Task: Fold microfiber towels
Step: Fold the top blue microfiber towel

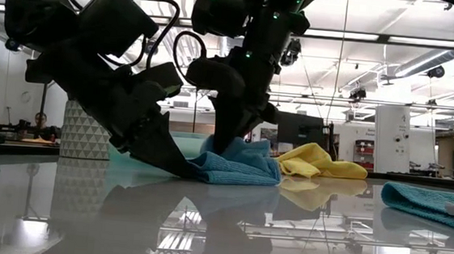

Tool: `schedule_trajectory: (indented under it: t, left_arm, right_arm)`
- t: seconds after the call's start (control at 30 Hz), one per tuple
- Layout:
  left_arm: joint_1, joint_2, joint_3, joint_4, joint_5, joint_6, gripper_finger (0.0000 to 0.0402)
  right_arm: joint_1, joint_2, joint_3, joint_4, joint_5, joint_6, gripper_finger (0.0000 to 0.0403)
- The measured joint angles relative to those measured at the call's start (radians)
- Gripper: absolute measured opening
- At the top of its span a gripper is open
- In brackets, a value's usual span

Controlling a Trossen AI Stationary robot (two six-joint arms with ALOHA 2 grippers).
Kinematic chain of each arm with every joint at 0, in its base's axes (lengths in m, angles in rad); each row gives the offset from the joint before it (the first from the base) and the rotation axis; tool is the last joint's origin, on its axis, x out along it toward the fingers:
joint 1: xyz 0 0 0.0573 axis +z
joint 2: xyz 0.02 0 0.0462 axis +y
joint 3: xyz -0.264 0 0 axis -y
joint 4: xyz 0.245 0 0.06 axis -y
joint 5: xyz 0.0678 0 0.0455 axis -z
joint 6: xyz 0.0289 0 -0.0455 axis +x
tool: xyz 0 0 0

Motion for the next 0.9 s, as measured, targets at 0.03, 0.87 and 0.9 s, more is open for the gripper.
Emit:
schedule_trajectory:
  t: [0.03,0.87,0.9]
  left_arm:
    - [0.000,0.000,0.000,0.000,0.000,0.000,0.0076]
    - [0.000,0.000,0.000,0.000,0.000,0.000,0.0076]
    - [0.000,0.000,0.000,0.000,0.000,0.000,0.0076]
  right_arm:
    - [0.000,0.000,0.000,0.000,0.000,-0.007,0.0029]
    - [0.018,0.000,-0.001,0.123,-0.079,0.024,0.0164]
    - [0.020,0.000,-0.001,0.140,-0.096,0.024,0.0171]
